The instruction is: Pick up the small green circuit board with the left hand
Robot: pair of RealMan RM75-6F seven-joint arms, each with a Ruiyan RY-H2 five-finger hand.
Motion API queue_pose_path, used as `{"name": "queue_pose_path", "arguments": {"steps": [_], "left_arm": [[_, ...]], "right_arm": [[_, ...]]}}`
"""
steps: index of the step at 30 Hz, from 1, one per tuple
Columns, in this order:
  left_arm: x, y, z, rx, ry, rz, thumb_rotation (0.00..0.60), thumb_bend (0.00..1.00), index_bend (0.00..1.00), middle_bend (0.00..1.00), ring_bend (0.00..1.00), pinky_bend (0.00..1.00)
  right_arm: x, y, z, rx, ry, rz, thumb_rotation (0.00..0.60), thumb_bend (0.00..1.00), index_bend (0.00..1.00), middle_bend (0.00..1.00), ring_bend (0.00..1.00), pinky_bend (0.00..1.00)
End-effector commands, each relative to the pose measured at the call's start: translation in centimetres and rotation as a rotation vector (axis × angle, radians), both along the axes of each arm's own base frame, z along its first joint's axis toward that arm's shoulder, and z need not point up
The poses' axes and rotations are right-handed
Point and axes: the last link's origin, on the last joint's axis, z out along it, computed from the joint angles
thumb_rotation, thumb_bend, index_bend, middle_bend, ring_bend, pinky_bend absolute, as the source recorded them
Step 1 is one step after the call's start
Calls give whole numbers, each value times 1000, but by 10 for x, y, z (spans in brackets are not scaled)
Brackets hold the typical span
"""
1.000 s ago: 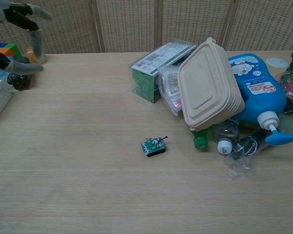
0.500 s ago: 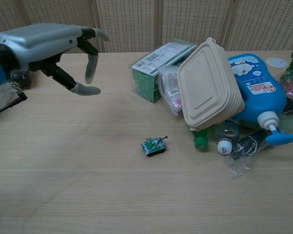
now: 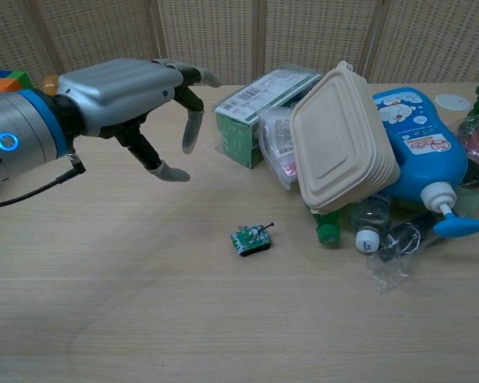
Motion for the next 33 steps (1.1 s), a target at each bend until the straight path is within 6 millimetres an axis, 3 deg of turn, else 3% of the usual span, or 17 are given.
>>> {"name": "queue_pose_path", "arguments": {"steps": [1, 6, 24, 33], "left_arm": [[3, -1, -7, -15, 11, -13, 535, 110, 495, 28, 0, 0], [7, -2, -17, -27, 10, -30, 563, 113, 491, 17, 0, 0], [5, -9, -60, -123, 68, -92, 563, 112, 397, 0, 0, 0], [4, -5, -80, -153, 86, -88, 559, 113, 256, 0, 0, 0]], "right_arm": [[0, 1, 2, -4, 1, 0, 388, 152, 0, 0, 0, 0], [0, 2, 5, -11, 4, 1, 384, 155, 0, 0, 0, 0], [-2, 6, 9, -21, 0, -9, 390, 155, 0, 0, 0, 0], [-2, 9, 12, -30, -1, -10, 389, 153, 0, 0, 0, 0]]}}
